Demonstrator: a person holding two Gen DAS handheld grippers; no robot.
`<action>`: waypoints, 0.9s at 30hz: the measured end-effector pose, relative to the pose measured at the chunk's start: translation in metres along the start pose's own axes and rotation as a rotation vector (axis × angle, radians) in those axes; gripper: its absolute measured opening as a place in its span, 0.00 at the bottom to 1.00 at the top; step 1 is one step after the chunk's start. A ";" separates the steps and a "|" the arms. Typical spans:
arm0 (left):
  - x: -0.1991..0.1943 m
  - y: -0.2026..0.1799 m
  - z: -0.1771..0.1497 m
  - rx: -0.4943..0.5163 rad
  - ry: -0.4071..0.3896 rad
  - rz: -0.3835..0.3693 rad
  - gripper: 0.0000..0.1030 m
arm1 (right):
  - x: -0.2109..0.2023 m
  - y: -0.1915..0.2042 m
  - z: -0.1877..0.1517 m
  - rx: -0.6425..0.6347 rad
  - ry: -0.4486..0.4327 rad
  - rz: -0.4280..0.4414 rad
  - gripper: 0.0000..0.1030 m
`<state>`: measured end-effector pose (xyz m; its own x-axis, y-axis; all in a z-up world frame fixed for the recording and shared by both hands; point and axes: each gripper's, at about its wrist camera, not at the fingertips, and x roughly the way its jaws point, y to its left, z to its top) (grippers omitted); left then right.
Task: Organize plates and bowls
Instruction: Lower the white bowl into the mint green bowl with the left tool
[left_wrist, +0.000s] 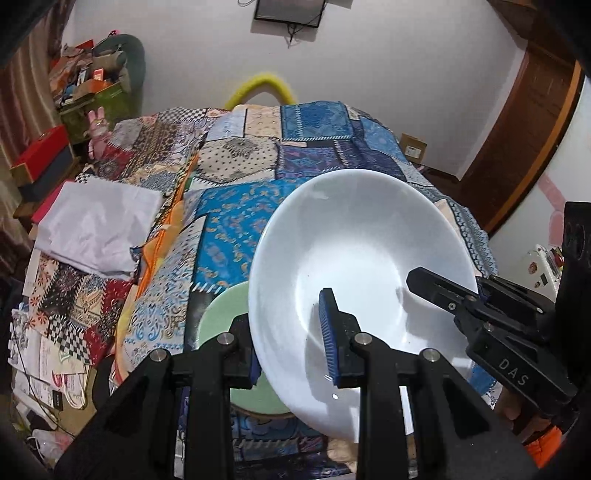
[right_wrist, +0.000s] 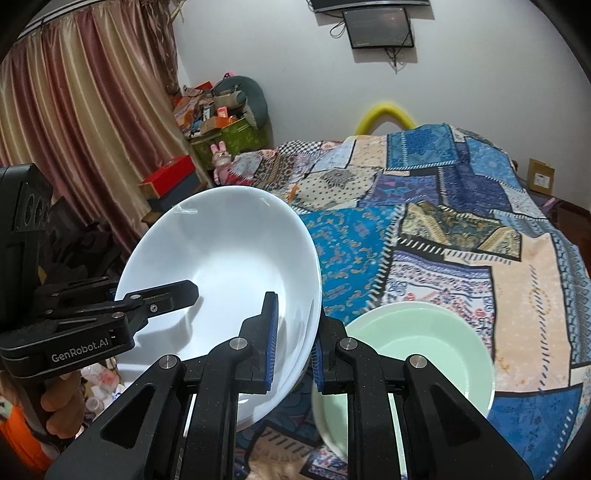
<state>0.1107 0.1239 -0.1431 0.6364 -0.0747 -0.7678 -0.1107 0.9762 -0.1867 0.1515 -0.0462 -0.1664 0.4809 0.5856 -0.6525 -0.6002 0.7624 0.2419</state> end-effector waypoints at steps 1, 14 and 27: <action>0.001 0.003 -0.002 -0.004 0.003 0.002 0.26 | 0.002 0.002 0.000 -0.002 0.004 0.003 0.14; 0.028 0.037 -0.025 -0.065 0.081 0.031 0.26 | 0.033 0.021 -0.013 -0.019 0.087 0.032 0.14; 0.061 0.057 -0.039 -0.102 0.156 0.036 0.26 | 0.063 0.022 -0.027 0.005 0.177 0.051 0.14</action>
<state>0.1137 0.1674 -0.2247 0.5057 -0.0782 -0.8592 -0.2133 0.9536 -0.2124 0.1512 -0.0003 -0.2217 0.3297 0.5664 -0.7553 -0.6176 0.7345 0.2812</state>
